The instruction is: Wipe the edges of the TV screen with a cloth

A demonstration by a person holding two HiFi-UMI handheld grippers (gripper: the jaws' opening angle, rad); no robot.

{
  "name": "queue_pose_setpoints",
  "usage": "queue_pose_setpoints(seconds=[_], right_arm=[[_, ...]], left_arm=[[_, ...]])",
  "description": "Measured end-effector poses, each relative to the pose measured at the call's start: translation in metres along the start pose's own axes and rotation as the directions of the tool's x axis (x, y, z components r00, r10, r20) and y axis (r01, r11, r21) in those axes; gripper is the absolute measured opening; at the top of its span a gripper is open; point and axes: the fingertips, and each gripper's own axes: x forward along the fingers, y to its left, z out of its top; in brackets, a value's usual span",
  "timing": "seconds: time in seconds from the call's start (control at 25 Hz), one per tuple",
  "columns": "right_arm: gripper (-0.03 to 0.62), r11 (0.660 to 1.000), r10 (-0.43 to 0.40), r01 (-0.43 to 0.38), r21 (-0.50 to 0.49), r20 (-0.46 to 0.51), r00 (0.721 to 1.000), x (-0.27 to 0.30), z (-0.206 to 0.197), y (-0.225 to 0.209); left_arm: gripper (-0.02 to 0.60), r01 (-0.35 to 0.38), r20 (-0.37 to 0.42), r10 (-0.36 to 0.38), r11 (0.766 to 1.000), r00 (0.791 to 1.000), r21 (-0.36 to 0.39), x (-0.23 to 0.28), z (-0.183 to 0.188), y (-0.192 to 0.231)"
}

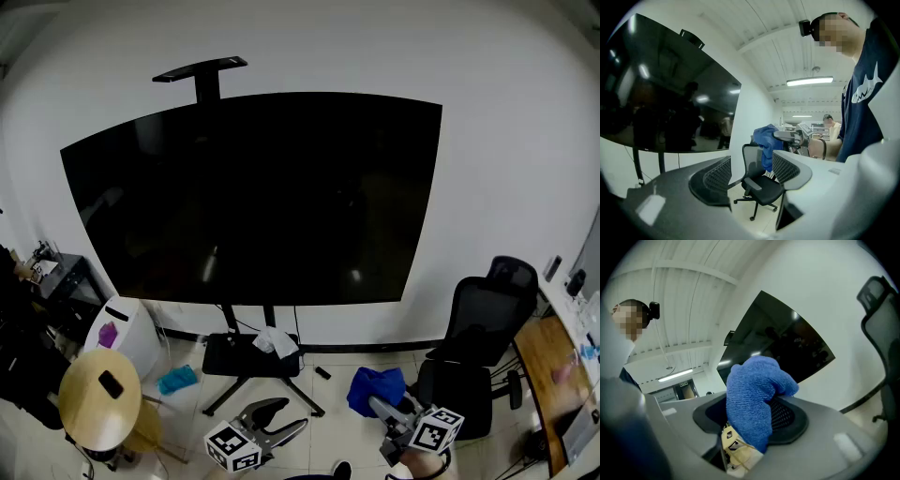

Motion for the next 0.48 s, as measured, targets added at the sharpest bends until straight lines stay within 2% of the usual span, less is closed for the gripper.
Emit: queue_pose_setpoints(seconds=[0.24,0.48], right_arm=[[0.225,0.982,-0.006,0.013,-0.187,0.036,0.999,0.016,0.081,-0.028],[0.225,0.910,-0.003,0.053,-0.410,0.122,0.993,0.040,0.215,-0.050]], left_arm=[[0.264,-0.016,0.006,0.015,0.996,1.000,0.087,0.032,0.029,0.019],[0.264,-0.003,0.048,-0.006,0.980,0.999,0.199,0.086,0.091,0.045]])
